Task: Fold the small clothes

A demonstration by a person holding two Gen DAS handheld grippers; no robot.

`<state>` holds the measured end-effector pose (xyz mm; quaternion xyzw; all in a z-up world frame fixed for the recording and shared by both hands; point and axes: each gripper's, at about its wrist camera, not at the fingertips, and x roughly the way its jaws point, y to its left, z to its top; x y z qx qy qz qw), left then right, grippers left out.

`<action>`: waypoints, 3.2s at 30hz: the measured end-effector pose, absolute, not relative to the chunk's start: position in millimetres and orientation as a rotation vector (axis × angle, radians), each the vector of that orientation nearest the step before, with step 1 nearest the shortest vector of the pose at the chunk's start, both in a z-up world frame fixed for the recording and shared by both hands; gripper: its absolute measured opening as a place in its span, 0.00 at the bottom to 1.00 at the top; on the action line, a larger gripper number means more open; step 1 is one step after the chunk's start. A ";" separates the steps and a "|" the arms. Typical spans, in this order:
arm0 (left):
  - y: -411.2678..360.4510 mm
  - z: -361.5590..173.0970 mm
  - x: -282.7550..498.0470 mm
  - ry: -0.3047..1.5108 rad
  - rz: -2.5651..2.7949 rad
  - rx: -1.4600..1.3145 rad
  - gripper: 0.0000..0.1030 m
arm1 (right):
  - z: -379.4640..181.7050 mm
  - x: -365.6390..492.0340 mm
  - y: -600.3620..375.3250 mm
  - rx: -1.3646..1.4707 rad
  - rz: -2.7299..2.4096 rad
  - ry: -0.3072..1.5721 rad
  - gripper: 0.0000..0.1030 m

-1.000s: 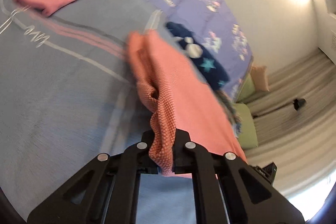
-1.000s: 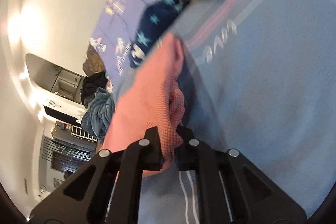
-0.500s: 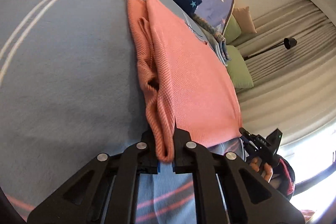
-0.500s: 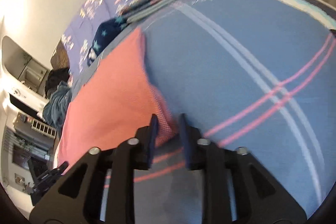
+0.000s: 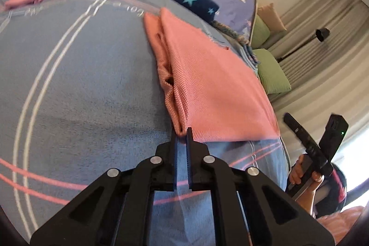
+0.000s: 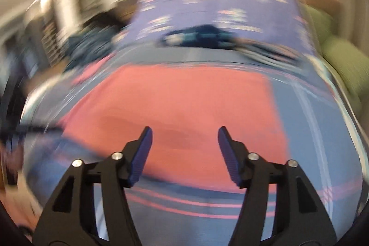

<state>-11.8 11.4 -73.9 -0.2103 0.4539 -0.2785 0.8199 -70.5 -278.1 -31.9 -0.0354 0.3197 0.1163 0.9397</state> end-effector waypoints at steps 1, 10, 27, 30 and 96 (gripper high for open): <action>11.8 -71.9 -13.2 0.957 -0.596 -0.441 0.05 | -32.3 -69.6 -267.4 -0.101 0.260 0.653 0.63; 45.5 -81.3 -17.5 0.925 -0.556 -0.478 0.03 | -45.6 -66.4 -170.1 -0.320 0.409 0.705 0.64; 19.5 -94.7 162.6 1.037 -0.717 -0.577 0.45 | -77.6 -61.9 -67.0 -0.627 0.368 0.669 0.65; 10.4 -94.9 186.5 1.024 -0.699 -0.580 0.14 | -80.1 -54.8 -60.6 -0.625 0.361 0.666 0.61; -295.0 -21.1 114.5 0.947 -0.891 0.112 0.40 | -75.1 -102.7 -406.7 0.342 -0.149 0.724 0.52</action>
